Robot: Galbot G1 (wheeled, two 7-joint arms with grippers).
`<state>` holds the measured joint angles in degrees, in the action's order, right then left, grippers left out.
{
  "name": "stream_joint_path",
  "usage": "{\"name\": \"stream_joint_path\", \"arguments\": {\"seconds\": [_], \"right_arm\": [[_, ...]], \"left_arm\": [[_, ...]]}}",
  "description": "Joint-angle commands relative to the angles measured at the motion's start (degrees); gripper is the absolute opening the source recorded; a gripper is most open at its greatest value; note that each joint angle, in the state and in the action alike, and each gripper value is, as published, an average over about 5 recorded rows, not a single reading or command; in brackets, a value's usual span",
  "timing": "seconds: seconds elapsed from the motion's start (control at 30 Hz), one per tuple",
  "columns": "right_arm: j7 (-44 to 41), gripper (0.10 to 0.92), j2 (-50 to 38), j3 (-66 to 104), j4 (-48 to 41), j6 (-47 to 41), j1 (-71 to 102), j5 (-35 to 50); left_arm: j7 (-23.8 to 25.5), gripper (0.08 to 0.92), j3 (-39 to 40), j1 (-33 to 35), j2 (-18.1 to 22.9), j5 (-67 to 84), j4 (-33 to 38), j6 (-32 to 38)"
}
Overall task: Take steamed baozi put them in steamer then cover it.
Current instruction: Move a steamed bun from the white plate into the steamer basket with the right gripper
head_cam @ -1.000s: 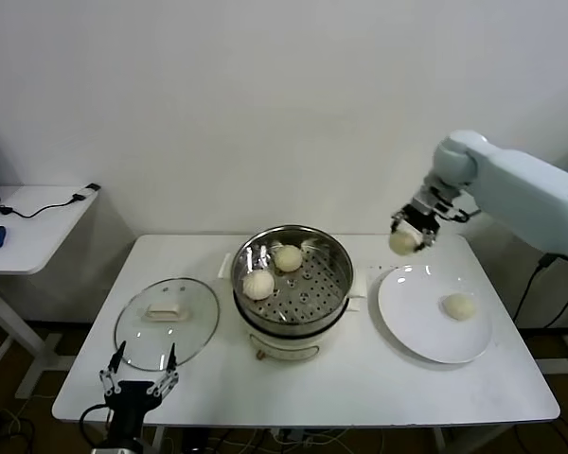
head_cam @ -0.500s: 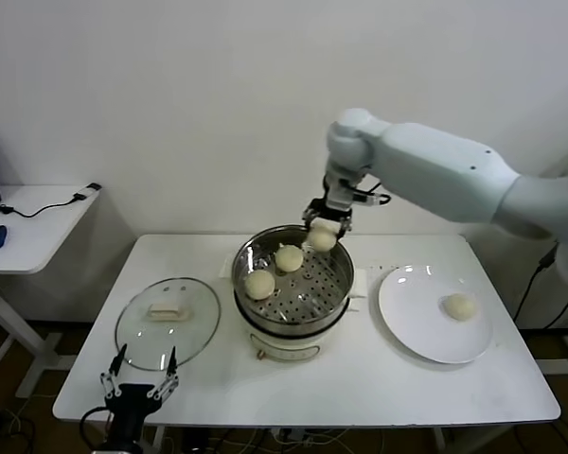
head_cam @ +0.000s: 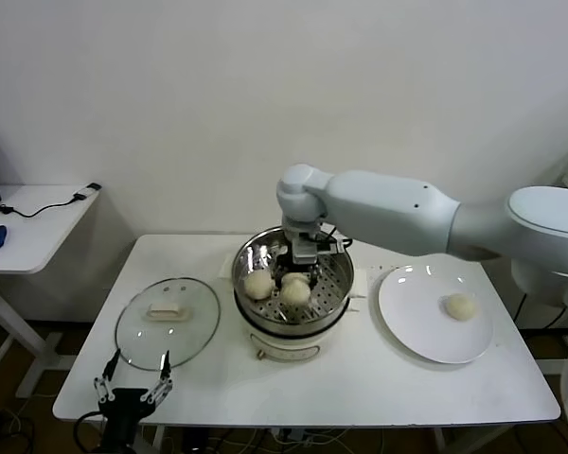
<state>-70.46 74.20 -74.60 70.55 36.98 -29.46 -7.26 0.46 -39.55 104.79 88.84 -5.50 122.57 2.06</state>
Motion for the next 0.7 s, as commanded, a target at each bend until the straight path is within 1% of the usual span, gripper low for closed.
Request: {"name": "stream_joint_path", "arguments": {"seconds": [0.03, 0.27, 0.33, 0.43, 0.5, 0.7], "right_arm": [[0.1, 0.691, 0.9, -1.8, 2.3, 0.6, 1.4, 0.1], [0.6, 0.698, 0.5, -1.6, 2.4, 0.4, 1.6, 0.2], [0.7, 0.720, 0.5, -1.4, 2.3, 0.2, 1.5, 0.1], [0.1, 0.783, 0.2, -0.6, 2.2, 0.3, 1.1, -0.1], [-0.1, 0.811, -0.3, -0.1, 2.3, 0.6, 0.5, -0.2], [0.7, 0.822, -3.9, 1.7, 2.1, 1.0, -3.2, 0.4]], "left_arm": [[0.0, 0.823, -0.1, -0.1, 0.0, 0.3, -0.4, 0.0], [0.0, 0.823, 0.0, -0.2, 0.1, 0.3, -0.7, 0.0], [0.0, 0.823, -0.1, -0.2, 0.1, 0.3, -0.8, 0.1], [0.0, 0.823, -0.1, -0.2, 0.1, 0.3, -0.8, 0.1], [0.0, 0.823, -0.1, -0.2, 0.1, 0.3, -0.9, 0.1], [0.0, 0.823, 0.1, -0.7, 0.2, 0.3, -1.0, 0.1]]}}
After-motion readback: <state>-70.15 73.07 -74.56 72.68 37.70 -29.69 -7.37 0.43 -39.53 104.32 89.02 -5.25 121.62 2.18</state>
